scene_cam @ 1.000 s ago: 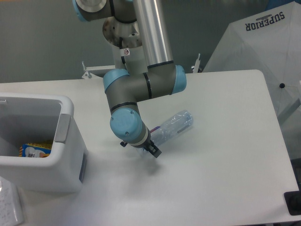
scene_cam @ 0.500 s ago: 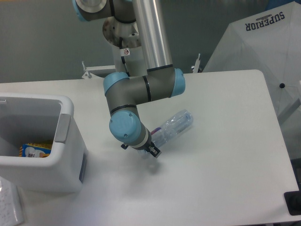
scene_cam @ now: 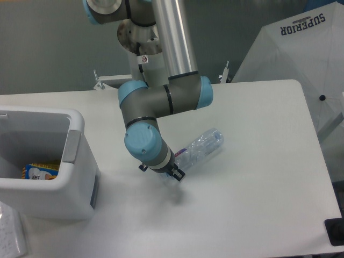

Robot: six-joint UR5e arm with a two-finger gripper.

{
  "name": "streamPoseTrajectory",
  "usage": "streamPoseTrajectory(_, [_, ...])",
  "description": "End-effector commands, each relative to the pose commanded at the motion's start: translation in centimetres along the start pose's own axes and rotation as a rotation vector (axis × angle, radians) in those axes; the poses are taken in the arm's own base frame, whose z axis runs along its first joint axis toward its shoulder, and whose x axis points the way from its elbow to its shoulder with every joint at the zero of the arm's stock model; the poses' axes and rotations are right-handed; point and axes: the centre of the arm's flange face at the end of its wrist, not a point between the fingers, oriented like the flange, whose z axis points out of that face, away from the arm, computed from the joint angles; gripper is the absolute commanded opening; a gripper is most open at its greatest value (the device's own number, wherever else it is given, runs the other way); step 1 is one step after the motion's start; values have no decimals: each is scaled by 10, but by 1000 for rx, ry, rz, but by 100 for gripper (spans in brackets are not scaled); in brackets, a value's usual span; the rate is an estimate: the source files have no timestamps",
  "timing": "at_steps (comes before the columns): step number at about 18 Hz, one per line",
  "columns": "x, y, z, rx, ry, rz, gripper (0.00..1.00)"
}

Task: Place the trash in the trash can
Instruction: 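Lower the gripper and grasp the bottle near its cap, then lift the bottle and carry it over the white bin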

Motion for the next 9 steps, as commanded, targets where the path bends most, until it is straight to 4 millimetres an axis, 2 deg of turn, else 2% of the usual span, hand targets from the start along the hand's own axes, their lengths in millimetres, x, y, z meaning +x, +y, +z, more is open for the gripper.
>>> streamPoseTrajectory(2, [-12, -3, -26, 77, -13, -40, 48])
streamPoseTrajectory(6, [-40, 6, -76, 263, -1, -152, 48])
streamPoseTrajectory(9, [-59, 8, -126, 422, 1, -244, 48])
